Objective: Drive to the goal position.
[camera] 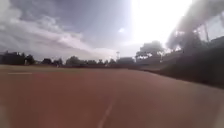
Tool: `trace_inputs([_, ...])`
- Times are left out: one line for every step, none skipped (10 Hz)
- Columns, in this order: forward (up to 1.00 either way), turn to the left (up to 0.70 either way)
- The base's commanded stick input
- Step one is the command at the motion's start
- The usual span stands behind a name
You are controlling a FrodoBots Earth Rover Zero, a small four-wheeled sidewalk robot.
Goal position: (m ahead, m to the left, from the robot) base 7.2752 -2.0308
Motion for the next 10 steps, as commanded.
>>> trace_inputs([0.7, 0.0])
trace_inputs([0.7, 0.0])
trace_inputs([0.7, 0.0])
trace_inputs([0.7, 0.0])
trace_inputs([0.7, 0.0])
trace_inputs([0.7, 0.0])
trace_inputs([0.7, 0.0])
trace_inputs([0.7, 0.0])
trace_inputs([0.7, 0.0])
trace_inputs([0.7, 0.0])
